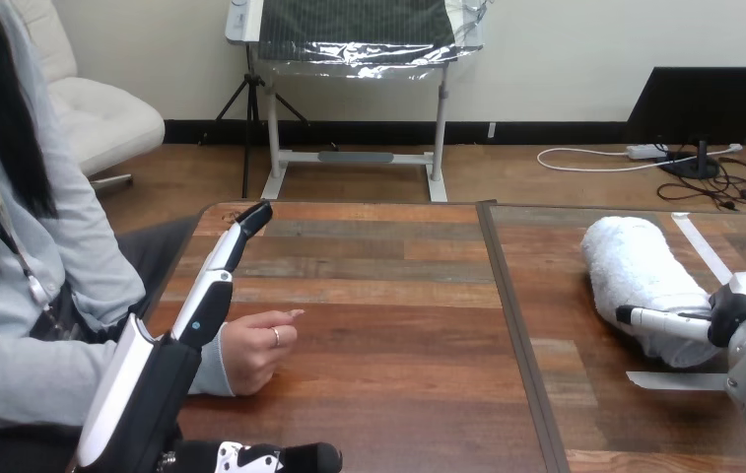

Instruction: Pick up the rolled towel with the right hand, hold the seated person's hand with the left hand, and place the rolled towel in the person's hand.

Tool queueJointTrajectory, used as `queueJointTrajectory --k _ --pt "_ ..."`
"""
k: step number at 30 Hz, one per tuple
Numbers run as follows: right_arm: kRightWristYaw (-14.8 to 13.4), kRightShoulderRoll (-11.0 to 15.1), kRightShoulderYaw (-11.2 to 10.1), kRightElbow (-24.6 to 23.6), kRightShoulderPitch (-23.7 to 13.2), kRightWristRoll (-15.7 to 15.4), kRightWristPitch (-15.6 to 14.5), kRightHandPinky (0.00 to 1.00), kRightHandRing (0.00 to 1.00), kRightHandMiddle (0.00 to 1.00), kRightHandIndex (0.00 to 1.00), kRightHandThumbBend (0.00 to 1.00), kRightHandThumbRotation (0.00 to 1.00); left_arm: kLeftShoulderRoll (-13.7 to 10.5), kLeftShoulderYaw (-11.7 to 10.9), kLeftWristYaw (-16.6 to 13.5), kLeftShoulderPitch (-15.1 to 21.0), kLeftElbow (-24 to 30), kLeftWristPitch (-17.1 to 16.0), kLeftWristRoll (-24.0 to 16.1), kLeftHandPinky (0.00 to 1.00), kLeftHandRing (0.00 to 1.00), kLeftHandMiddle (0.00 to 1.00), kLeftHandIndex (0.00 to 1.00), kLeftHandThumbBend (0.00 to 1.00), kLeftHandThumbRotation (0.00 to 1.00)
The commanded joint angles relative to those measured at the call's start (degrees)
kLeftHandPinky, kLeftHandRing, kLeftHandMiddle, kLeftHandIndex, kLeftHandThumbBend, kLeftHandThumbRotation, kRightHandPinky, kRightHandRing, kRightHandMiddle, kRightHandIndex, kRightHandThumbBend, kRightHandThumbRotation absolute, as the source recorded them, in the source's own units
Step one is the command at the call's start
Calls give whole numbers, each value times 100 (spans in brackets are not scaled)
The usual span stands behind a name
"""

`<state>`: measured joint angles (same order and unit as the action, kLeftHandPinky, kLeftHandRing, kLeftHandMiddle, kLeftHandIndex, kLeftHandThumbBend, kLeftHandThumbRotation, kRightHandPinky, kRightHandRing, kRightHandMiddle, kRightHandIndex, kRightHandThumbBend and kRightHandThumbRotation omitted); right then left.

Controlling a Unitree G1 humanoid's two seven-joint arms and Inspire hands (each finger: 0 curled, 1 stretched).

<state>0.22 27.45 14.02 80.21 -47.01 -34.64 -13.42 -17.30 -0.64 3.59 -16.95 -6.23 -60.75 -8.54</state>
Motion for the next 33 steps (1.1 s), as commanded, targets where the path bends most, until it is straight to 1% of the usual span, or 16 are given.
queueJointTrajectory --k 1,4,5,6,7,9,10,12,13,14,15,19,22,23,27,33 --pt "376 -143 196 4 -143 -120 -98 0 80 89 87 96 89 -1 -12 26 170 298 -150 114 100 98 96 96 100 61" --pt "230 -183 173 -9 -122 -96 -110 0 78 89 91 95 87 -29 -7 67 162 345 -142 148 100 97 96 95 100 61" --pt "248 -184 172 -9 -118 -91 -107 0 72 86 90 95 87 -35 -20 77 151 390 -111 130 100 97 96 95 100 61" --pt "261 -183 173 -9 -117 -87 -107 0 61 81 87 95 86 -39 -30 88 138 433 -85 123 100 97 96 95 100 60" --pt "276 -188 276 -6 -112 -178 -81 0 56 79 86 95 86 -40 -26 97 135 446 -96 145 100 97 96 95 100 60" --pt "288 -193 407 -4 -107 -293 -51 1 44 68 82 95 86 -36 -16 109 135 444 -121 182 100 97 95 95 100 60" --pt "169 -215 356 -10 -96 -246 -75 1 39 64 81 95 86 -37 -6 122 130 467 -105 203 100 97 95 95 100 60" --pt "19 -241 262 -19 -85 -158 -113 2 35 62 80 95 83 -36 1 143 121 505 -74 224 100 96 95 95 100 59" --pt "-104 -260 135 -29 -72 -35 -104 2 34 61 79 96 81 -29 -8 147 130 500 -90 215 100 96 95 95 100 59" --pt "-175 -270 55 -35 -65 47 -92 3 34 61 76 96 74 -21 -17 152 137 492 -105 208 100 95 94 95 100 58" --pt "-225 -277 4 -38 -60 105 -84 4 34 61 75 96 71 -14 -24 159 141 488 -114 205 100 95 94 95 100 58" --pt "-543 -306 -65 -51 -15 193 -1 8 36 61 74 93 57 -33 1 209 146 533 -101 251 100 94 93 95 100 57" --pt "-719 -316 -134 -57 12 281 50 11 37 59 74 93 42 -28 4 225 160 516 -123 257 100 94 93 95 100 56" --pt "-743 -319 -121 -55 16 277 44 12 39 60 73 93 35 -40 14 240 169 500 -139 274 100 94 93 95 100 55" --pt "-878 -329 -214 -64 40 382 120 15 41 61 71 93 23 -47 2 271 176 459 -187 276 100 95 94 95 100 56" --pt "-1005 -331 -238 -73 63 431 198 17 43 61 68 94 8 -3 16 287 174 429 -207 314 100 95 94 95 100 56"
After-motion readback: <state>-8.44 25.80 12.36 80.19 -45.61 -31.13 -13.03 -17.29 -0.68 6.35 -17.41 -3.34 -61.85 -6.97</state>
